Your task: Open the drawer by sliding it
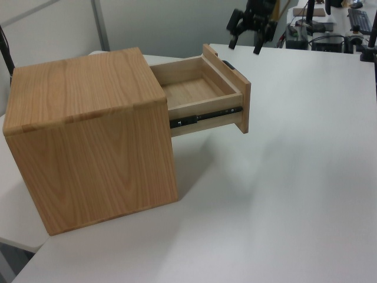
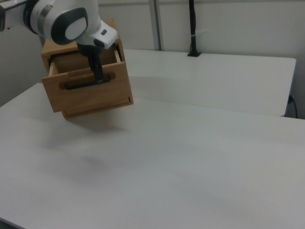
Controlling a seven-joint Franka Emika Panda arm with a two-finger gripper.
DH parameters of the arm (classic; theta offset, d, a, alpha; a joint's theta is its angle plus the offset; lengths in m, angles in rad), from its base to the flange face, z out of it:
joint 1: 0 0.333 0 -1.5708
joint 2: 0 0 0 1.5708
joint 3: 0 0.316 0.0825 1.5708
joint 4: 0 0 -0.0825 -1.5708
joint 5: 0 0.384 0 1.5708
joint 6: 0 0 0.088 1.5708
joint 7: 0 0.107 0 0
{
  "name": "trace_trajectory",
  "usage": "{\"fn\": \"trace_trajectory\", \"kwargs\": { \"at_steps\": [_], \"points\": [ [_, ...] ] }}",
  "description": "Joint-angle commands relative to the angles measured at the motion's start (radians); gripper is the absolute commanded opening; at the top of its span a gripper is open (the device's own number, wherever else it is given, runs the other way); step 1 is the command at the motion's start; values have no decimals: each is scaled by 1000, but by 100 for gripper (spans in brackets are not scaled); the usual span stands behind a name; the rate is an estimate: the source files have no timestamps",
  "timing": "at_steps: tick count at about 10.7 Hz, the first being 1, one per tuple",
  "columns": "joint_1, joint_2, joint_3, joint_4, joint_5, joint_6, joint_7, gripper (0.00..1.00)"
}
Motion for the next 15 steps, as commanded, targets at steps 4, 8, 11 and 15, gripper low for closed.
{"fn": "trace_trajectory", "kwargs": {
  "at_steps": [4, 8, 11, 15],
  "points": [
    [5, -129, -56, -4, -77, -258, -67, 100],
    [28, -157, -40, -24, -275, -285, -348, 100],
    [11, -154, -49, -21, -334, -290, -709, 100],
    [2, -140, -76, 37, -331, -325, -672, 100]
  ]
}}
